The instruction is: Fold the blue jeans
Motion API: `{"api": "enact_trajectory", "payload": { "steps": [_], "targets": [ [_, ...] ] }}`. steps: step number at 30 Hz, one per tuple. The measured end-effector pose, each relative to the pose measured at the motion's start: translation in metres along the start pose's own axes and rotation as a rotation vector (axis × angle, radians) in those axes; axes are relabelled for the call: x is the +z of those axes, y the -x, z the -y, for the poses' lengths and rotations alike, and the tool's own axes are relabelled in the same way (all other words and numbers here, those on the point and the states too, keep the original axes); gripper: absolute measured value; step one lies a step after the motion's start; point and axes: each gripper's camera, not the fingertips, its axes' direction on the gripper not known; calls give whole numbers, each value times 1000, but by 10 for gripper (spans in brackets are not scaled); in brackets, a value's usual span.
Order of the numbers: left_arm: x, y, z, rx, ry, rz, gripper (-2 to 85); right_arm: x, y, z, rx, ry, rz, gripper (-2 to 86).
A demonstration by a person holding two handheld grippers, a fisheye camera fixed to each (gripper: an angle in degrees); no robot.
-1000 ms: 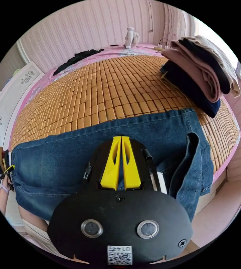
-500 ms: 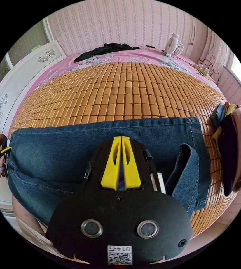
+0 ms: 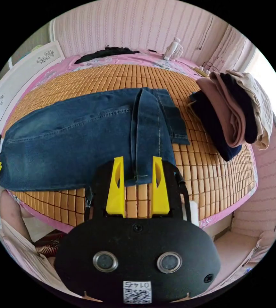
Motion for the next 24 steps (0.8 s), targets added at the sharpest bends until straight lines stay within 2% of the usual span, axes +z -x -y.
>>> {"api": "enact_trajectory", "payload": {
  "steps": [1, 2, 5, 8, 9, 11, 14, 17, 19, 21, 24],
  "targets": [
    [6, -29, -1, 32, 3, -81, 77, 13, -4, -1, 3, 59, 12, 107],
    [16, -56, -1, 70, 12, -147, 84, 10, -7, -2, 3, 19, 42, 102],
    [48, -104, 11, 121, 94, -170, 89, 6, -32, 8, 85, 62, 162, 43],
    [61, -126, 19, 171, 95, -42, 78, -42, -54, 7, 144, -87, 249, 17],
    [62, -129, 21, 192, 103, -26, 75, -72, -65, 0, 164, -197, 319, 13],
    [64, -127, 26, 223, 130, -26, 37, -116, -86, -19, 204, -342, 419, 9],
    [61, -121, 32, 225, 185, -69, -2, -154, -124, -70, 326, -460, 422, 7],
    [28, -127, 26, 314, 122, -38, -8, -144, -154, -123, 471, -402, 359, 6],
    [12, -133, 15, 398, 116, -12, -9, -113, -170, -155, 588, -287, 326, 5],
    [9, -133, 5, 444, 145, -34, -9, -86, -176, -170, 641, -213, 318, 3],
    [25, -121, -5, 402, 226, -120, -7, -58, -175, -174, 659, -121, 274, 4]
  ]
}}
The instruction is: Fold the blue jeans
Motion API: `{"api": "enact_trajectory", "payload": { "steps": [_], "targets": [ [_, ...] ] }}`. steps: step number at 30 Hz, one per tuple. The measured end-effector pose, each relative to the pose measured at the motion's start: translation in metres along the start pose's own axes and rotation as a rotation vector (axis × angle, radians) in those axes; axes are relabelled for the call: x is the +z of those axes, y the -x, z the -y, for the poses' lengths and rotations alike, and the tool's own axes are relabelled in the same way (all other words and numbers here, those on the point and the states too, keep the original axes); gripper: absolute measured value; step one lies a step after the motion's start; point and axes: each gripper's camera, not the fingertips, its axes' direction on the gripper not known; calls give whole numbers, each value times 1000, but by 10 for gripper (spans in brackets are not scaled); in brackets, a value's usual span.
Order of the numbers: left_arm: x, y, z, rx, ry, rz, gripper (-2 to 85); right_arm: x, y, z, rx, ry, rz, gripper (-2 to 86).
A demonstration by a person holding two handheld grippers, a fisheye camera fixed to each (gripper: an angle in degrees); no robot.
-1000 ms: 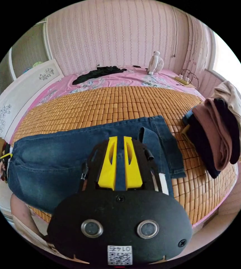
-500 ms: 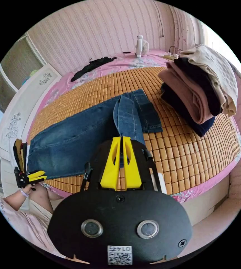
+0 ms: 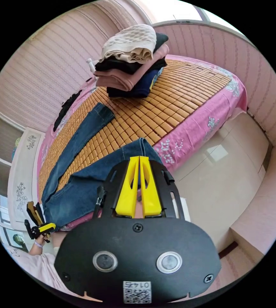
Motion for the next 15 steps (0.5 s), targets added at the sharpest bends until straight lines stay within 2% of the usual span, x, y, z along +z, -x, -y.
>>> {"api": "enact_trajectory", "payload": {
  "steps": [5, 8, 11, 13, 15],
  "targets": [
    [-2, 14, -3, -66, -16, -51, 0, 3, 46, 3, -211, -14, -81, 30],
    [-11, 19, -1, -64, -43, -19, -3, 15, 89, -9, -401, 31, -23, 69],
    [-10, 27, 4, -91, -86, -4, -8, 52, 133, -30, -622, 182, 62, 65],
    [2, 32, 8, -119, -81, -7, -9, 94, 157, -37, -705, 316, -26, 50],
    [21, 35, 12, -147, -51, -26, -9, 104, 167, -30, -741, 305, -82, 19]
  ]
}}
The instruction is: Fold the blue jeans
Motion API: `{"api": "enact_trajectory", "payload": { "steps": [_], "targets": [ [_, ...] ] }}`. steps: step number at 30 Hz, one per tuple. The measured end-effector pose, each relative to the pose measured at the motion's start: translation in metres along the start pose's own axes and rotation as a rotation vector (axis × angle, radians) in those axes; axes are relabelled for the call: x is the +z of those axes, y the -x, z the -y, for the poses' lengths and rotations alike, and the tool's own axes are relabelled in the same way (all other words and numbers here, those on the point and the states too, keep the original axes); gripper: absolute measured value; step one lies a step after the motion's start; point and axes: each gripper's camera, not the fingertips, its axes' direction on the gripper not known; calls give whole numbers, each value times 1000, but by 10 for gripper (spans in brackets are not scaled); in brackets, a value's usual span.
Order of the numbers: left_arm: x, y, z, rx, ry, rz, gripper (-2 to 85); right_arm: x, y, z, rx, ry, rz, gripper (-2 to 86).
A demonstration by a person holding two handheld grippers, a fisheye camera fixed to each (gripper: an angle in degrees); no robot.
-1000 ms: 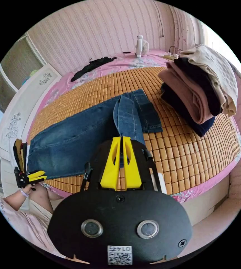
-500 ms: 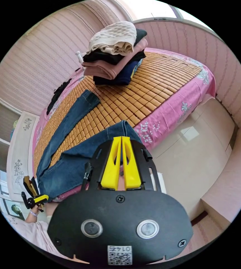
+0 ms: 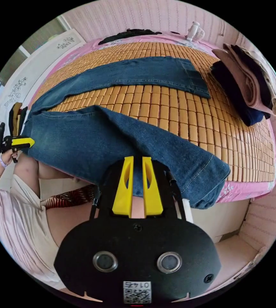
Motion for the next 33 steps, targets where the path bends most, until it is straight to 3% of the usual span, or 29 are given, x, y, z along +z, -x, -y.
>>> {"api": "enact_trajectory", "payload": {
  "steps": [7, 12, 16, 20, 22, 25, 28, 33],
  "targets": [
    [17, 6, -6, -4, 44, -40, -10, -47, -43, 60, 182, -189, -390, -9],
    [-25, 22, -16, -58, -98, -48, -10, -48, -30, 102, 80, -235, -333, -9],
    [-66, 80, -20, -223, -247, 105, -10, -13, -10, 145, 8, -231, -224, -9],
    [-58, 154, -13, -386, -207, 246, -10, 23, -2, 182, 36, -178, -271, -9],
    [-43, 186, -14, -485, -163, 249, -10, 53, -5, 202, 54, -55, -319, -8],
    [-14, 219, -17, -579, -95, 260, -10, 60, -17, 213, 93, -89, -361, -6],
    [-6, 227, -21, -555, -140, 270, -10, 63, -35, 227, 128, -103, -277, -5],
    [-4, 226, -44, -564, -208, 269, -10, 69, -34, 239, 98, -45, -311, -3]
  ]
}}
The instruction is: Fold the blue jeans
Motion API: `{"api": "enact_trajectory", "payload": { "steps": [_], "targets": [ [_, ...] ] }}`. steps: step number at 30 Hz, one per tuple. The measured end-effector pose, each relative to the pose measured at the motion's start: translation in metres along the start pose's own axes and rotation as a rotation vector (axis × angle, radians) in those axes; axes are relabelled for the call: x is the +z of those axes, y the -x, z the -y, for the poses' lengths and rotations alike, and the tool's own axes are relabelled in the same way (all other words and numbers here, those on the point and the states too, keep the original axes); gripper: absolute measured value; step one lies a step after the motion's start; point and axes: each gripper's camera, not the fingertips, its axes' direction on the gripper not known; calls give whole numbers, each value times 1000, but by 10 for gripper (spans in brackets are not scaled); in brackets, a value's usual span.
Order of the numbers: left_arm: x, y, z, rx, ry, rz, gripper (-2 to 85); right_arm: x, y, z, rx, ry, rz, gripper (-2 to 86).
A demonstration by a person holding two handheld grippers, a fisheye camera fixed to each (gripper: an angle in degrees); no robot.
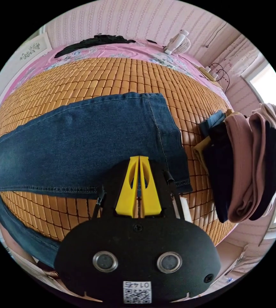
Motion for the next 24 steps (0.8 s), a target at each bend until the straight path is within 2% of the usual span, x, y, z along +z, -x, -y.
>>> {"api": "enact_trajectory", "payload": {
  "steps": [2, 3, 8, 13, 16, 19, 22, 24],
  "targets": [
    [-2, 12, -5, -88, 3, -46, -10, -16, -8, -14, 20, -46, 16, -2],
    [-3, 15, -7, -101, 9, -55, -10, -36, -19, -33, 53, -130, 39, -1],
    [-52, 14, -53, 3, -64, -80, -10, -100, -84, -177, 273, -297, 177, 11],
    [-89, 52, -145, -176, -103, -234, -10, -84, -120, -361, 614, -135, 248, 84],
    [-102, 86, -205, -339, -102, -238, -10, -71, -110, -422, 714, -94, 316, 108],
    [-107, 116, -258, -491, -77, -219, -9, -57, -101, -447, 753, -62, 417, 131],
    [-109, 137, -302, -630, -81, -123, -5, -51, -96, -446, 734, -23, 421, 149],
    [-106, 153, -327, -767, -122, -193, 2, -52, -94, -441, 700, -21, 432, 148]
  ]
}}
